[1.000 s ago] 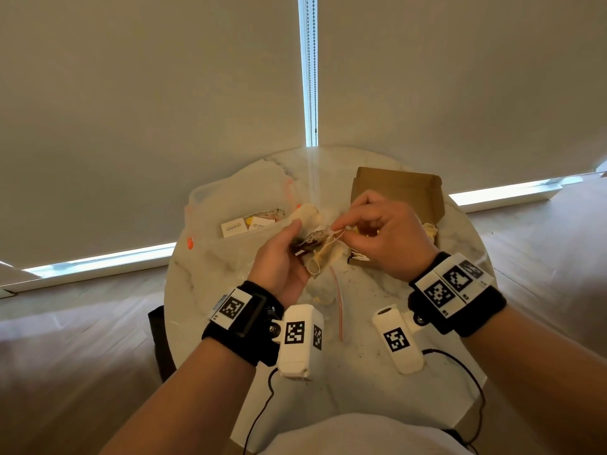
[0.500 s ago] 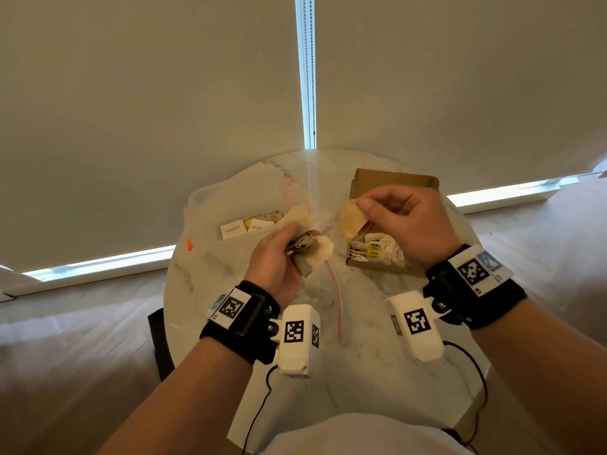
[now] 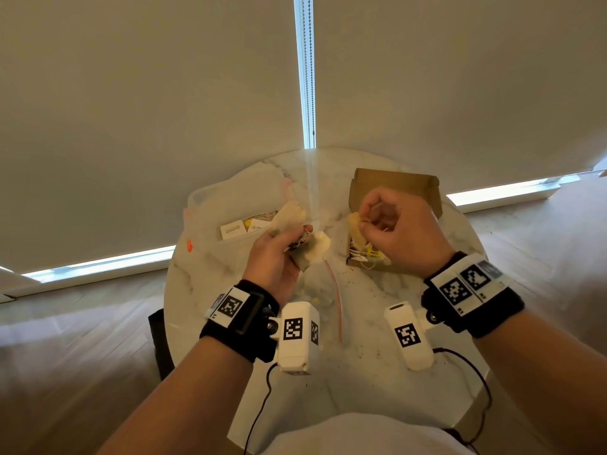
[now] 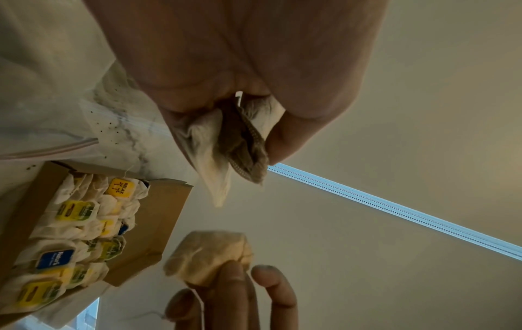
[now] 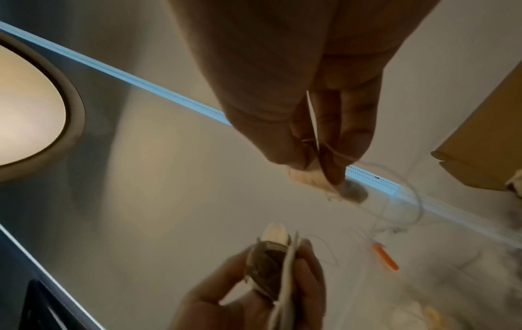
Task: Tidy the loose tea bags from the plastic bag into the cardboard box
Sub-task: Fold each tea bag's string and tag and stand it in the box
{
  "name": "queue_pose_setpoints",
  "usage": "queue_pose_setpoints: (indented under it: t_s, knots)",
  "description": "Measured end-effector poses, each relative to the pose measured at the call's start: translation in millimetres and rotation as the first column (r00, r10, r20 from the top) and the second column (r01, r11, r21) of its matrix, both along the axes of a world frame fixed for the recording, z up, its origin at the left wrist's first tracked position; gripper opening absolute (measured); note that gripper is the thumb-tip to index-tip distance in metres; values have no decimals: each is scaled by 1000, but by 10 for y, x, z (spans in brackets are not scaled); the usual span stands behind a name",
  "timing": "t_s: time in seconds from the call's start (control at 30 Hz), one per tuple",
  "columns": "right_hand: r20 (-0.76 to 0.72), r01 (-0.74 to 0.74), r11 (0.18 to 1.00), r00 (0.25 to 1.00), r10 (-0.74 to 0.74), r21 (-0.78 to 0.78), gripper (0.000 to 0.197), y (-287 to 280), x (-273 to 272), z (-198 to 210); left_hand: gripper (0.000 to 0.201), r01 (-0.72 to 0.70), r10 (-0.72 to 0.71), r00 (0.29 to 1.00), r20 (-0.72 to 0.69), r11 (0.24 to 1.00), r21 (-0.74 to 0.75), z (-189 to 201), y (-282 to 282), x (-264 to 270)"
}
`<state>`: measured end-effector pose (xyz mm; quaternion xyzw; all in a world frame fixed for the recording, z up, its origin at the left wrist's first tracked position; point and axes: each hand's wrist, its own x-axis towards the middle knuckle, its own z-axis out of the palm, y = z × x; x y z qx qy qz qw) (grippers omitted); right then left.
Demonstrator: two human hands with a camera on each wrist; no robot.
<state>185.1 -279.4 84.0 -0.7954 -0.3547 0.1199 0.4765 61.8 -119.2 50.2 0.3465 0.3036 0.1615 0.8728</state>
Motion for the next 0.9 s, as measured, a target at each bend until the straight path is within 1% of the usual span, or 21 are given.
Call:
queue_pose_setpoints:
  t_s: [0.07,0.1,0.17,0.2,0.23,0.3,0.4,0.47,0.5,0.6,0.77,0.83,0.9]
  knots:
    - [58,-14,1000,998,15,-22,23,-9,-6,-67,20,-1,1,1000,15,1000,-14,14,10,-7]
    - [73,-34,999,997,36,-35,22,-11,-12,-95,25,6,-5,999,31,1000,-28,21,11,-13]
    - [107,-97,990,988,108,-103,21,5,-36,-131,47,40,-37,997,61,998,-46,32,6,-24]
    - [136,-126,981,980,147,-149,21,22,-46,-140,54,58,-54,995,78,997,-53,35,4,-29]
    - [173,-142,972,969,174,-186,22,44,-51,-147,55,77,-72,993,92,996,-55,37,4,-34]
    - [253,-159,968,945,207,-196,22,82,-54,-143,48,126,-123,987,103,992,-22,62,-4,-40]
    - [365,-226,961,891,270,-159,14,133,-64,-114,33,165,-171,981,96,984,60,105,-32,-41]
    - [395,-264,952,866,305,-155,15,180,-61,-104,35,162,-168,983,73,983,85,113,-47,-26]
    - [399,-276,949,862,313,-150,16,207,-59,-102,35,158,-163,985,60,984,87,110,-52,-19]
    - [386,-298,947,865,322,-122,17,262,-44,-108,15,143,-143,990,-9,987,70,94,-56,-1]
    - [270,-300,948,909,317,-105,8,238,-59,-47,17,104,-93,989,-116,990,91,27,-4,-18]
    - [208,-271,952,932,296,-140,5,225,-57,-7,18,115,-100,985,-143,988,101,5,2,-31]
    - [148,-245,947,949,278,-208,3,224,-37,46,20,159,-143,981,-129,980,123,29,-20,-57]
